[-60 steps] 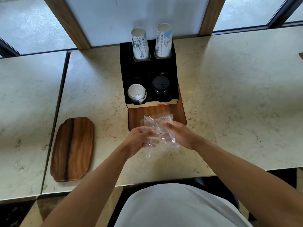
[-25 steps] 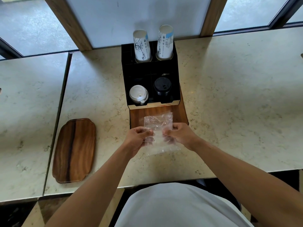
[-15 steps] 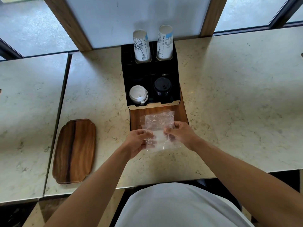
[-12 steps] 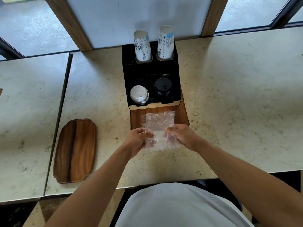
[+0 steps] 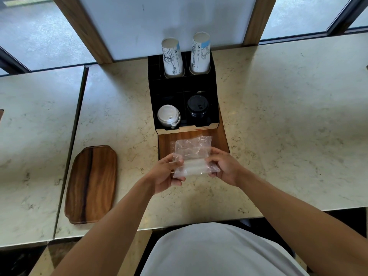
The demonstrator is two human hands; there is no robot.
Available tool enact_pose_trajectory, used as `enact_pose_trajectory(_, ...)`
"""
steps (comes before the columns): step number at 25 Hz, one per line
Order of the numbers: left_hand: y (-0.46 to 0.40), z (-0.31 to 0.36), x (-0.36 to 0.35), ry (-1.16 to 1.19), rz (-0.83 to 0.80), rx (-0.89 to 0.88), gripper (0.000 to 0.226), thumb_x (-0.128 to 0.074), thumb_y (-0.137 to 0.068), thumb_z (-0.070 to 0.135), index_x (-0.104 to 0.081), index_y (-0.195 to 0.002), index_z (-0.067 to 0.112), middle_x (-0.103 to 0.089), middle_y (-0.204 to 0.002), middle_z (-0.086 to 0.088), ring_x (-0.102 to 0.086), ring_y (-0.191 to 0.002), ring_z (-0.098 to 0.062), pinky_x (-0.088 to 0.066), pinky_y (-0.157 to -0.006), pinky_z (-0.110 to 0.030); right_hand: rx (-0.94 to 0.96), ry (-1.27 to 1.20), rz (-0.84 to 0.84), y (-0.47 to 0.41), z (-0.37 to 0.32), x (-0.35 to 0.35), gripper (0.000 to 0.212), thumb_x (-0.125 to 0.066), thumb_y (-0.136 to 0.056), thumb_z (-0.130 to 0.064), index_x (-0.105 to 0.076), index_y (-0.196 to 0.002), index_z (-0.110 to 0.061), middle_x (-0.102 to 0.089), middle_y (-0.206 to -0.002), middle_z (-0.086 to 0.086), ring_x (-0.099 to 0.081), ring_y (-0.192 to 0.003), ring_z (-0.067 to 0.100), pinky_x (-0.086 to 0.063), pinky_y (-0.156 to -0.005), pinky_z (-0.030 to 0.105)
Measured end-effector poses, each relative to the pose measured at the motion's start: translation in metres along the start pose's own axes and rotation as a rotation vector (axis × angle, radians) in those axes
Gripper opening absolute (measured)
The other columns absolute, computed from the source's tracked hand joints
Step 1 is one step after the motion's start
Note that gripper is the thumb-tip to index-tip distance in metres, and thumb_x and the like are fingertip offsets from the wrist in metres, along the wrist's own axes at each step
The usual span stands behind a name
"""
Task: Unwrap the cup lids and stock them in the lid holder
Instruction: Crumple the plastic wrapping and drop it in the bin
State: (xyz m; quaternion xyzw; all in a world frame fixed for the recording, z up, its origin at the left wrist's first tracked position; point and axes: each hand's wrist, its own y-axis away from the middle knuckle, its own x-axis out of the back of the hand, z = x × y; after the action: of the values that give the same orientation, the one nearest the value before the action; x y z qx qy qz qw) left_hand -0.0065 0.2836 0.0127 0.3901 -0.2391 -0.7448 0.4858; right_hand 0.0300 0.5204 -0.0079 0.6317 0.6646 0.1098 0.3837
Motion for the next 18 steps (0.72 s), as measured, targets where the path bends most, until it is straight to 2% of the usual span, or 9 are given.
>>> enact_pose_trajectory(2,-0.001,-0.001,-0.001,0.123,-0.013,-0.012,0.026,-0.056,-0.102,0.005,-0.062,-0.127,0.008,-0.060,-0.104,-0.021,-0.065,-0.057,-0.023,-0.058,-0.044,-0.029,-0.012,-0.103,-0.030,0.000,0.000,0.000,0.028,-0.052,-0.095,0.002,-0.071,-0.110,-0.011,-0.063,-0.084,0.013,-0.056,-0.053,0.018,-0.046,-0.045,0.028)
enact_pose_trajectory(5,-0.003,-0.002,-0.003,0.306,-0.023,-0.034,0.044,-0.042,-0.099,-0.010,-0.065,-0.131,0.009,-0.068,-0.092,-0.019,-0.069,-0.060,-0.022,-0.062,-0.053,-0.029,-0.029,-0.217,-0.056,-0.001,0.003,0.002,0.026,-0.054,-0.099,-0.006,-0.074,-0.117,-0.009,-0.066,-0.083,0.011,-0.052,-0.051,0.015,-0.047,-0.046,0.028)
enact_pose_trajectory(9,-0.002,-0.004,-0.004,0.380,-0.021,-0.005,0.044,-0.034,-0.095,-0.011,-0.064,-0.125,0.000,-0.070,-0.103,-0.026,-0.072,-0.069,-0.029,-0.064,-0.058,-0.032,-0.057,-0.279,-0.063,-0.001,0.003,0.002,0.029,-0.052,-0.098,-0.016,-0.077,-0.109,-0.007,-0.068,-0.092,0.015,-0.059,-0.061,0.019,-0.049,-0.050,0.031)
enact_pose_trajectory(12,-0.001,-0.005,-0.002,0.317,-0.027,0.015,0.039,-0.039,-0.087,0.003,-0.065,-0.115,-0.004,-0.067,-0.099,-0.021,-0.069,-0.073,-0.029,-0.063,-0.063,-0.039,-0.129,-0.260,-0.067,0.001,0.000,0.004,0.048,-0.043,-0.097,-0.035,-0.075,-0.110,-0.002,-0.071,-0.106,0.021,-0.068,-0.076,0.026,-0.056,-0.063,0.037)
enact_pose_trajectory(14,-0.003,-0.007,-0.001,0.219,0.010,0.031,0.032,-0.048,-0.091,0.021,-0.067,-0.103,-0.002,-0.066,-0.092,-0.017,-0.068,-0.077,-0.030,-0.062,-0.069,-0.043,-0.168,-0.158,-0.081,0.003,-0.002,0.007,0.063,-0.046,-0.099,-0.054,-0.073,-0.117,0.000,-0.073,-0.112,0.021,-0.072,-0.089,0.030,-0.060,-0.071,0.041)
enact_pose_trajectory(15,-0.005,-0.007,-0.001,0.153,0.046,0.036,0.036,-0.052,-0.096,0.031,-0.070,-0.094,-0.001,-0.068,-0.098,-0.019,-0.069,-0.084,-0.034,-0.062,-0.072,-0.046,-0.177,-0.083,-0.081,0.004,-0.002,0.008,0.067,-0.050,-0.098,-0.058,-0.071,-0.121,0.002,-0.074,-0.116,0.021,-0.074,-0.095,0.033,-0.061,-0.073,0.042)
enact_pose_trajectory(17,-0.010,-0.010,-0.002,0.010,0.116,0.036,0.052,-0.060,-0.099,0.046,-0.072,-0.087,-0.004,-0.069,-0.114,-0.023,-0.070,-0.099,-0.041,-0.062,-0.079,-0.050,-0.171,0.033,-0.077,0.006,-0.003,0.009,0.057,-0.060,-0.098,-0.046,-0.068,-0.123,0.005,-0.071,-0.122,0.024,-0.074,-0.099,0.035,-0.063,-0.077,0.044)
enact_pose_trajectory(18,-0.011,-0.010,-0.003,-0.049,0.134,0.018,0.051,-0.064,-0.097,0.043,-0.072,-0.092,-0.008,-0.068,-0.120,-0.025,-0.071,-0.101,-0.042,-0.063,-0.079,-0.049,-0.164,0.055,-0.083,0.007,-0.003,0.009,0.044,-0.064,-0.098,-0.033,-0.068,-0.120,0.005,-0.068,-0.125,0.027,-0.074,-0.101,0.036,-0.063,-0.080,0.046)
